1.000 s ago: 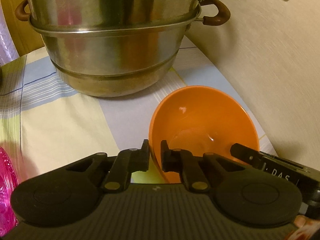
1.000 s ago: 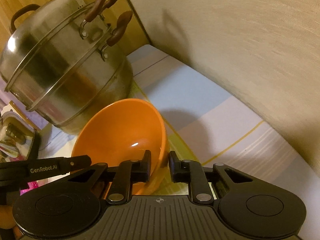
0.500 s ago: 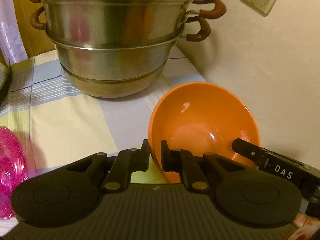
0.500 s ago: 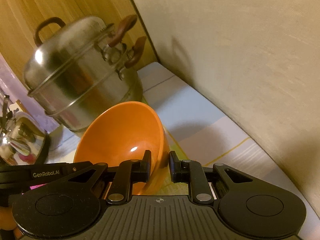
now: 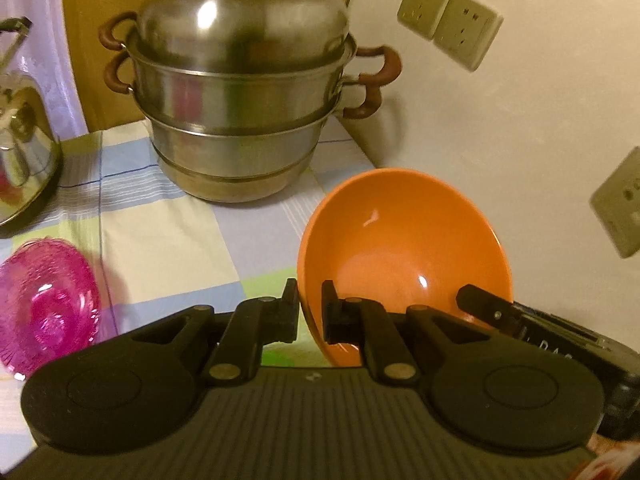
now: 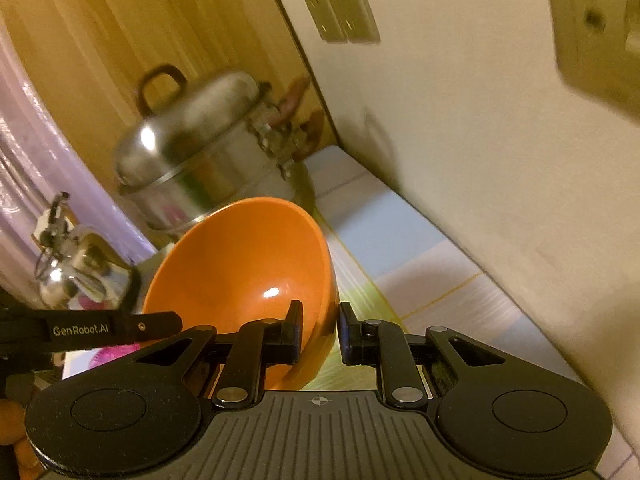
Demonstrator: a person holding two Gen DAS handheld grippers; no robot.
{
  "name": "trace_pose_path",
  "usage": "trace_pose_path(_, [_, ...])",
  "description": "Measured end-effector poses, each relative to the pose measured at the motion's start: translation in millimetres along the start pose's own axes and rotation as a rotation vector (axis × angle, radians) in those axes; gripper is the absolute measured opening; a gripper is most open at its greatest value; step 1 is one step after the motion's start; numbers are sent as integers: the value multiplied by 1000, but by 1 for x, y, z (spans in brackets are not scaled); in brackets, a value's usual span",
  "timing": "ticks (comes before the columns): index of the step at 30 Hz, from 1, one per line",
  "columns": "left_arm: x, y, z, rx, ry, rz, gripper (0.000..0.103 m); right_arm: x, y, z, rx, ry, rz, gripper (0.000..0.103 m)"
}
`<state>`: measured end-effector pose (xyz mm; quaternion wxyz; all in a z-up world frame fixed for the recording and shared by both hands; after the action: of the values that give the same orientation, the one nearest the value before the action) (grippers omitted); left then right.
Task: Organize plates and bowls
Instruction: 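Lift the orange bowl with both grippers and carry it toward the green bowls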
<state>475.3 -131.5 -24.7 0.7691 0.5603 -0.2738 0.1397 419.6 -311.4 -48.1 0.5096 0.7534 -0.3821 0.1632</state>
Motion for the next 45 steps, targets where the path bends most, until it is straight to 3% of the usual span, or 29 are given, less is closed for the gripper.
trace_pose_path(8, [-19, 62, -4, 21, 29, 36, 9, 2, 51, -34, 40, 41, 26, 18])
trace_pose_path(18, [-56, 106, -44, 62, 91, 29, 9, -25, 70, -81, 100, 118, -11, 18])
trace_pose_path(28, [-86, 101, -65, 77, 114, -1, 9, -57, 52, -92, 110, 151, -70, 18])
trace_pose_path(45, [-112, 51, -88, 96, 142, -66, 10, -90, 5, -76, 111, 136, -146, 17])
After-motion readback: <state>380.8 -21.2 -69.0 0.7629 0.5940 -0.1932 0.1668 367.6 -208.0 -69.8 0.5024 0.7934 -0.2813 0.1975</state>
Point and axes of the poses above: each gripper's, at about its wrist camera, not at the fingertips, and y roughly against the way its jaws point, z to its right, x to its top, the point moved 7 cm from there along -y, roughly the way its jaws point, and after that the axes turned 1 degree about -x, right-handed, at the moved point
